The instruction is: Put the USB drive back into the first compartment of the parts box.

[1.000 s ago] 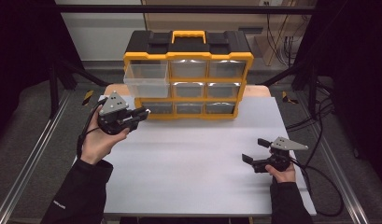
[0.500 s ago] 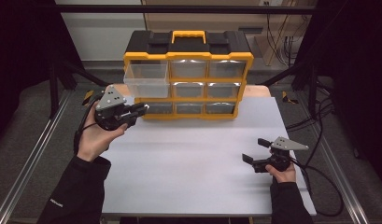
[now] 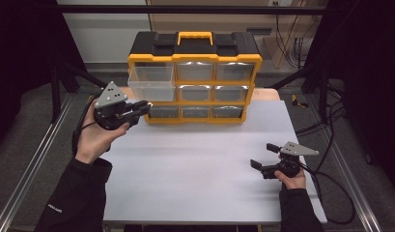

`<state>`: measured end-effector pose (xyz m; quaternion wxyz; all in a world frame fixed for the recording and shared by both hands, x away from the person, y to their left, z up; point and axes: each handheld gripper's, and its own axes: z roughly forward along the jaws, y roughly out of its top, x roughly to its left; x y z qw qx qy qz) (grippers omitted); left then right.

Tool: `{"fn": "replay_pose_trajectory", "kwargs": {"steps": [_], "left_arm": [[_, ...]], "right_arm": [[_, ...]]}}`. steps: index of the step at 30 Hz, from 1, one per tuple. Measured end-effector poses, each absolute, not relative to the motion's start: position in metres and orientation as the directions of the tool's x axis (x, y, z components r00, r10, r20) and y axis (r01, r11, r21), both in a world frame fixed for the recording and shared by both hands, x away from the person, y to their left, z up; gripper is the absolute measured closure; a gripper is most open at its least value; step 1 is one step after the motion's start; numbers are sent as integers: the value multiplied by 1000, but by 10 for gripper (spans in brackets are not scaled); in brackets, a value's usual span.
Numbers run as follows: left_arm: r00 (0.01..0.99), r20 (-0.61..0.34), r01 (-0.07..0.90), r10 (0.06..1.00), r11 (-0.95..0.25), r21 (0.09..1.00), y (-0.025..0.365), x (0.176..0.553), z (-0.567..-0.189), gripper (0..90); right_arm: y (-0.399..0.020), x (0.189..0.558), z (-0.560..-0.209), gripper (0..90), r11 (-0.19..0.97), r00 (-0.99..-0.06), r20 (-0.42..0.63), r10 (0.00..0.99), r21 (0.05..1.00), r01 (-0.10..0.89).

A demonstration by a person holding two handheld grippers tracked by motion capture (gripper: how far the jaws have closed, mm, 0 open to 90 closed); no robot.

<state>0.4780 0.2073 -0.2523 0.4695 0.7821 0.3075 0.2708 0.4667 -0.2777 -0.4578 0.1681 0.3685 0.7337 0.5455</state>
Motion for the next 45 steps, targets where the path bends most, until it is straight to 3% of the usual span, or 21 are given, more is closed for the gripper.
{"fn": "replay_pose_trajectory", "kwargs": {"steps": [45], "left_arm": [[639, 158, 204, 752, -364, 909, 206, 493, -211, 789]], "right_arm": [[-278, 467, -458, 6, 131, -671, 153, 725, 926, 353]]}}
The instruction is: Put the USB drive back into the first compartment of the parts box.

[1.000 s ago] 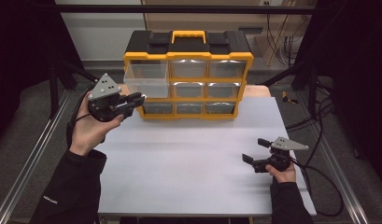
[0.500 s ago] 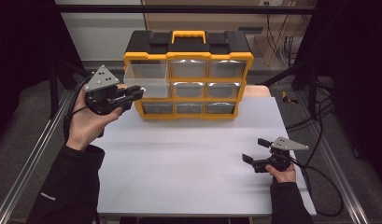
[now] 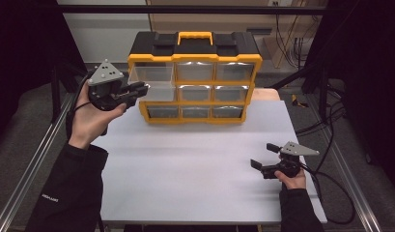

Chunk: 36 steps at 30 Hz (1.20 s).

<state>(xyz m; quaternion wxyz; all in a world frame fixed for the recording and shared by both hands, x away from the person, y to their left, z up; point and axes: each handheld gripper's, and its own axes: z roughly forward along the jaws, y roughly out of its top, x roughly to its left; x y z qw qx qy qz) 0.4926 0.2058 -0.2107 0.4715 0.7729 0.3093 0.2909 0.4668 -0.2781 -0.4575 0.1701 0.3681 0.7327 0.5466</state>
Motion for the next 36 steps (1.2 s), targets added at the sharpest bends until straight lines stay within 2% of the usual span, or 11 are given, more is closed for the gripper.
{"fn": "replay_pose_trajectory", "kwargs": {"steps": [36], "left_arm": [[589, 168, 231, 790, -364, 903, 198, 528, -193, 788]], "right_arm": [[-278, 467, -457, 6, 130, -671, 154, 725, 927, 353]]}}
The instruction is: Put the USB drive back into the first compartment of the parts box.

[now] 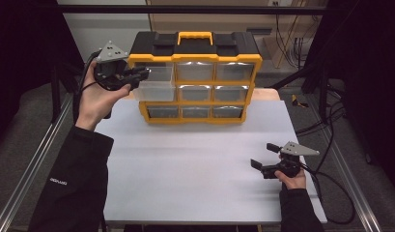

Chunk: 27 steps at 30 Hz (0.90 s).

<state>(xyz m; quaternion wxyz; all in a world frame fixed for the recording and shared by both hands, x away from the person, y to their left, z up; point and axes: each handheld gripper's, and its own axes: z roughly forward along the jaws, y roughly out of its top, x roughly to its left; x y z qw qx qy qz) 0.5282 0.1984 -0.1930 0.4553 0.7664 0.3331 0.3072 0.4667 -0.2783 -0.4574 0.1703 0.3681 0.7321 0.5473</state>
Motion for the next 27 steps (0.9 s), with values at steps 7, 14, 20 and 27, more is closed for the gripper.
{"fn": "replay_pose_trajectory", "kwargs": {"steps": [7, 14, 20, 27], "left_arm": [[582, 167, 232, 796, -359, 904, 198, 535, -191, 788], [569, 159, 248, 807, -354, 902, 201, 545, -194, 788], [560, 157, 263, 814, -353, 898, 201, 551, -197, 788], [557, 157, 267, 816, -355, 896, 200, 556, -200, 788]], "right_arm": [[-278, 467, -457, 6, 130, -672, 154, 725, 927, 352], [-278, 467, -458, 6, 131, -672, 153, 725, 927, 352], [-278, 467, -458, 6, 133, -673, 154, 724, 926, 354], [-278, 467, -458, 6, 133, -673, 154, 723, 926, 354]]}}
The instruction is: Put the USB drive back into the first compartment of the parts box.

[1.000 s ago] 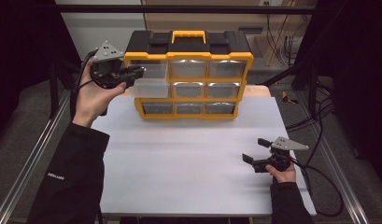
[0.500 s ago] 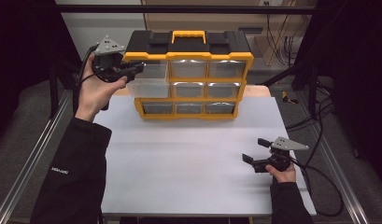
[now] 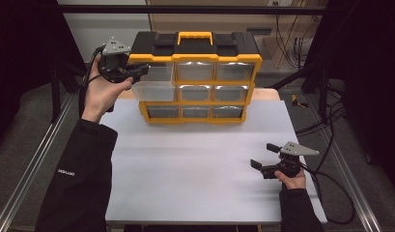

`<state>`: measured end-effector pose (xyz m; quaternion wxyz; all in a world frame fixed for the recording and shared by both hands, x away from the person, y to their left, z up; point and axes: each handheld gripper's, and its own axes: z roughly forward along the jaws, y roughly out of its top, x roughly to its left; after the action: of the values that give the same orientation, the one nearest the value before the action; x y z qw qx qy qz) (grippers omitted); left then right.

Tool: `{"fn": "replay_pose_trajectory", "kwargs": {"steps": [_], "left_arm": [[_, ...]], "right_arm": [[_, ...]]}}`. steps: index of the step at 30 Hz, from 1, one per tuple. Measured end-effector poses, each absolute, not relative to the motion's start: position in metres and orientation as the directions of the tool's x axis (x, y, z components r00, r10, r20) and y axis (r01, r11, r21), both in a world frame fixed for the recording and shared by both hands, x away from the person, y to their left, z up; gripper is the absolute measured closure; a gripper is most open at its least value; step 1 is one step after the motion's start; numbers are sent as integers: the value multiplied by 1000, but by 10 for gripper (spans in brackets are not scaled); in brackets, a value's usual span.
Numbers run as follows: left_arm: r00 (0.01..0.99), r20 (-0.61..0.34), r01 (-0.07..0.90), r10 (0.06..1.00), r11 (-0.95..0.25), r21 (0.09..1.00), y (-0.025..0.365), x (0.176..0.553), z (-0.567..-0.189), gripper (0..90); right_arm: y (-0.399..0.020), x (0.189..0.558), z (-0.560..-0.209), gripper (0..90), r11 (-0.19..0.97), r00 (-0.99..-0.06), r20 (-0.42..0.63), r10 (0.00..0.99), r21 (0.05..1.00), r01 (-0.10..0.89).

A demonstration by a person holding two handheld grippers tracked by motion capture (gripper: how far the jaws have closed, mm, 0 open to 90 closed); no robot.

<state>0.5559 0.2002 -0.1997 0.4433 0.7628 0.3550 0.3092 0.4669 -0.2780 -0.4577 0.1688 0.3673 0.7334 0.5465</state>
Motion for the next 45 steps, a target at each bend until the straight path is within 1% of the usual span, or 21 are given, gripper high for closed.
{"fn": "replay_pose_trajectory", "kwargs": {"steps": [30, 45], "left_arm": [[559, 149, 298, 816, -365, 882, 201, 573, -224, 788], [550, 135, 314, 824, -354, 881, 201, 577, -229, 786]], "right_arm": [[-278, 467, -458, 6, 135, -672, 153, 725, 925, 356], [-278, 467, -458, 7, 135, -672, 153, 724, 925, 356]]}}
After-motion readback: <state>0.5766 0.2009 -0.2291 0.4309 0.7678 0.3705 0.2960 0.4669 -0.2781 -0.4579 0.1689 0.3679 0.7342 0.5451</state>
